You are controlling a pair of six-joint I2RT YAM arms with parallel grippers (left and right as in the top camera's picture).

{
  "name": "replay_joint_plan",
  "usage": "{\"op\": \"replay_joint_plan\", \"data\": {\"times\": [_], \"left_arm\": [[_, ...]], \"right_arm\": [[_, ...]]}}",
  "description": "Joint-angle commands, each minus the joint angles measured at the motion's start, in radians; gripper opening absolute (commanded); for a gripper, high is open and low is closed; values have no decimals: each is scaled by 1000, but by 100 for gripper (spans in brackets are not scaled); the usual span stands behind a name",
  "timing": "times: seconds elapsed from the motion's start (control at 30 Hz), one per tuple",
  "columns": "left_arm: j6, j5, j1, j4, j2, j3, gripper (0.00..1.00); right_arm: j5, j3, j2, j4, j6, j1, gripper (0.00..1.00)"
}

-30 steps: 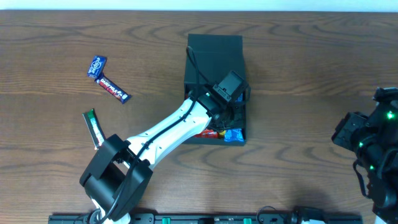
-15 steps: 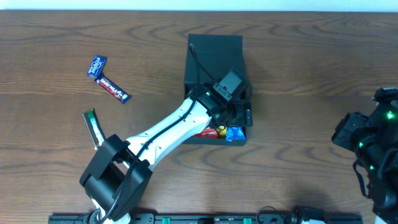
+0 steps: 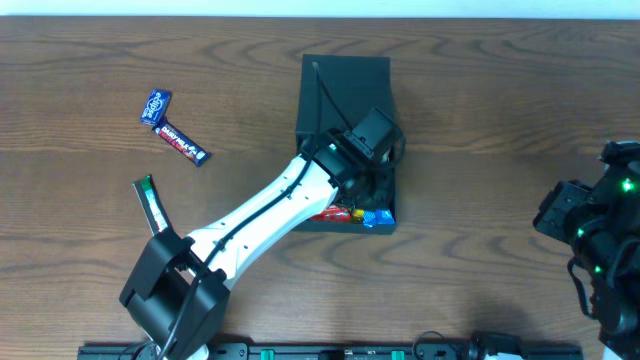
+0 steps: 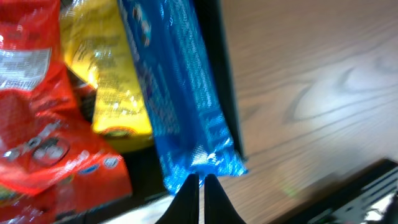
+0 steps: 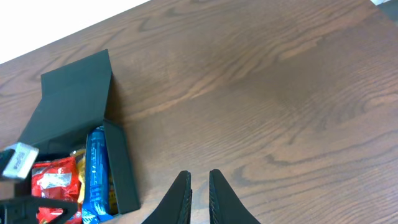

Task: Pack container
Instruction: 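Lower the blue pack upright along the box's right wall and press down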

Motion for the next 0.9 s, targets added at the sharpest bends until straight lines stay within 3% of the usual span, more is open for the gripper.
{"op": "replay_joint_plan", "data": {"times": [0.0,0.13,0.4,0.87], "left_arm": [[89,-42,-28,-18,-18,14,6],[155,-51,-66,-17,-18,10,6],[154,-256,-110,-20,-18,-22,6],[154,-260,-113,126,-18,-133,6]], "right_arm": [[14,18,-5,-2,-13,-5,11],[14,18,-5,-3,-13,-5,11],[14,18,-5,-19,-12,-5,10],[14,18,-5,-22,-12,-5,10]]}}
